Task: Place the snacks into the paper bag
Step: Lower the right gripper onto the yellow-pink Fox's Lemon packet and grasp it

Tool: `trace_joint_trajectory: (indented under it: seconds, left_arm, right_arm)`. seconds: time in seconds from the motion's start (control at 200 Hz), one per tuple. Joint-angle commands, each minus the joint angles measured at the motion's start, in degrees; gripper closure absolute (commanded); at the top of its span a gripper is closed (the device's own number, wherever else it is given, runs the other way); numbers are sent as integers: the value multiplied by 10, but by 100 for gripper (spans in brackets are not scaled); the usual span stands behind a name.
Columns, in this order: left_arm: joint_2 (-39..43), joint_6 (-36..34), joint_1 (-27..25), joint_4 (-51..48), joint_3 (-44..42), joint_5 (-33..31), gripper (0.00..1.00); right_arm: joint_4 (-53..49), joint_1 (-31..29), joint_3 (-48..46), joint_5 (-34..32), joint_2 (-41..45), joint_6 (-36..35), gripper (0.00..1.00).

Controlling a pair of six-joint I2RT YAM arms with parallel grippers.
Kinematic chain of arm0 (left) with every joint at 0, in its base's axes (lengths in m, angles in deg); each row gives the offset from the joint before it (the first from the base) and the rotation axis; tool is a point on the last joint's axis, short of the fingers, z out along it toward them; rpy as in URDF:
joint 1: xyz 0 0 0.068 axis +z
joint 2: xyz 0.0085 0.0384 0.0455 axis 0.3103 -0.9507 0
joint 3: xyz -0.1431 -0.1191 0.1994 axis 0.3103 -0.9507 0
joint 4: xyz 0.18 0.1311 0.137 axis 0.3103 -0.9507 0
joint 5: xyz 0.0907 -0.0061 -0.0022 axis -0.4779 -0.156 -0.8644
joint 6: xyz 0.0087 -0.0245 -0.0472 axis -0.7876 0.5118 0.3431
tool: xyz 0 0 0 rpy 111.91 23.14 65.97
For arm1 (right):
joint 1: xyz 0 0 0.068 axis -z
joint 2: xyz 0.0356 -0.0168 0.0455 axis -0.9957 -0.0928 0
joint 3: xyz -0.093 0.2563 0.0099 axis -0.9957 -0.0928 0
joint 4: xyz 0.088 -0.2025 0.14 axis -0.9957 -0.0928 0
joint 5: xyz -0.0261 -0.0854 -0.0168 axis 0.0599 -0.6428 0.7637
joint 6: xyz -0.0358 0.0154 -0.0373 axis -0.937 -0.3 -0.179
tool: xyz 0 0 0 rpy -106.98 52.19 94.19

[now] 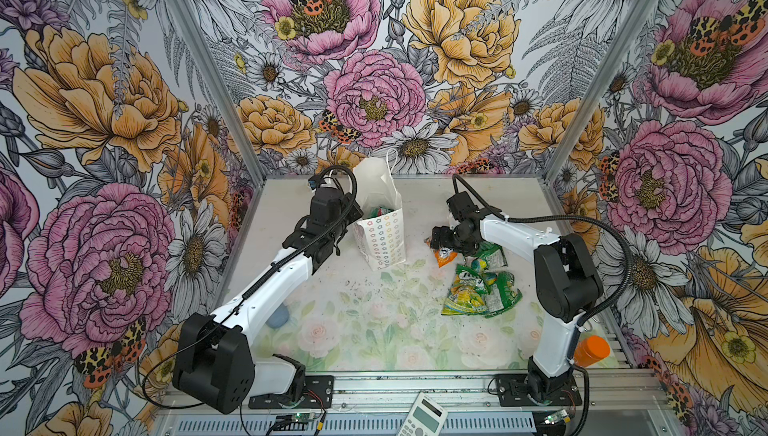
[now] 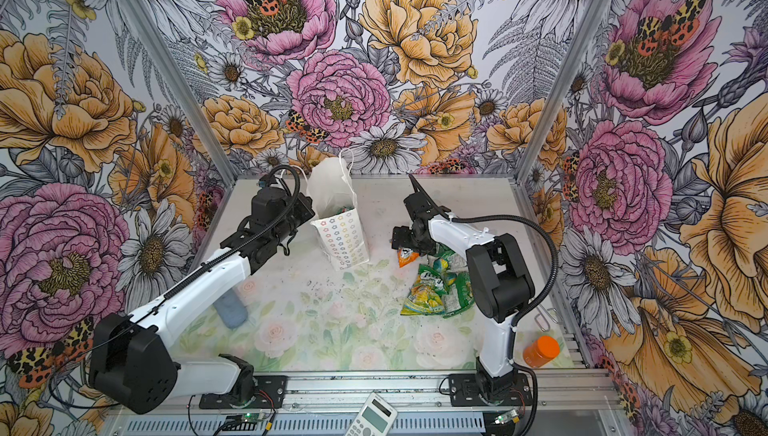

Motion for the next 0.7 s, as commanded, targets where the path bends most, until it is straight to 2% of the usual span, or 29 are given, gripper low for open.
trace_joint_trajectory:
  seconds: [0.0,0.365,0.696]
  left_arm:
    - [-11,-2,5,-11,8,19,100]
    - [-9,-3,5,-9,5,18,100]
    - [-7,-2,5,-6,2,20,100]
  right_arm:
    - [11,-8,20,4,-17,-16,7]
    - [11,-19,11,30,-12,-75,10]
    - [11,-25,17,-23,-22,-104,12]
